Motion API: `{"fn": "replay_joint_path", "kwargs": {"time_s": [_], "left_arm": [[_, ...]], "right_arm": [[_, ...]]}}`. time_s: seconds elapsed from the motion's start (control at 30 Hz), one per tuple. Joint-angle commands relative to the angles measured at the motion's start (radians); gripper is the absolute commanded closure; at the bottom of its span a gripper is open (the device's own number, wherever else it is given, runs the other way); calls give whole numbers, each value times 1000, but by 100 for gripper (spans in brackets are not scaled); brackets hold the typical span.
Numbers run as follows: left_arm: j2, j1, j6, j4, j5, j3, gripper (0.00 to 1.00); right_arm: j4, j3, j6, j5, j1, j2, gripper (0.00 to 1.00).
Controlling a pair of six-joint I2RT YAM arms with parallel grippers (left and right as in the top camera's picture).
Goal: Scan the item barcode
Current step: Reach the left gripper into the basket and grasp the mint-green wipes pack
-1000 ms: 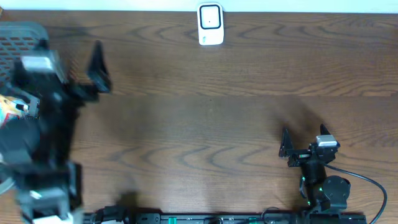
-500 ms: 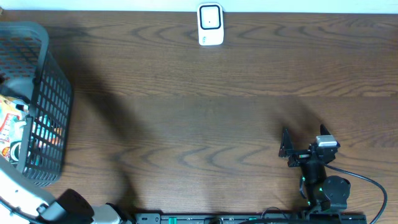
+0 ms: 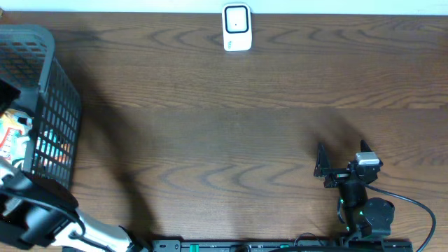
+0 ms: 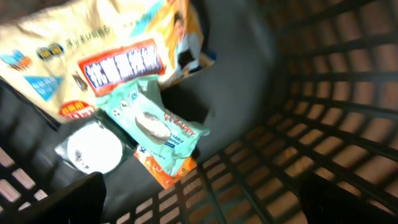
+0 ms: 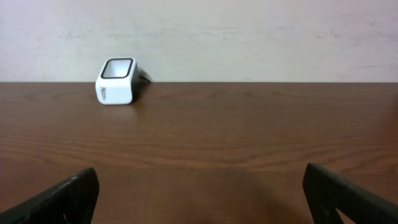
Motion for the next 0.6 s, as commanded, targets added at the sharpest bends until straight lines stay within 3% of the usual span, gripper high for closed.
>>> {"fn": "replay_joint_path", "kwargs": {"time_s": [0.0, 0.27, 0.43, 0.57], "left_arm": [[69, 3, -87, -31, -90, 2, 2], [186, -7, -112, -40, -139, -11, 2], [222, -7, -195, -23, -148, -55, 3], [222, -34, -210, 8, -297, -97, 2]], "right_arm": [[-5, -1, -14, 4, -3, -5, 1], [-5, -1, -14, 4, -3, -5, 1], [-5, -1, -14, 4, -3, -5, 1], [-5, -1, -14, 4, -3, -5, 1]]}}
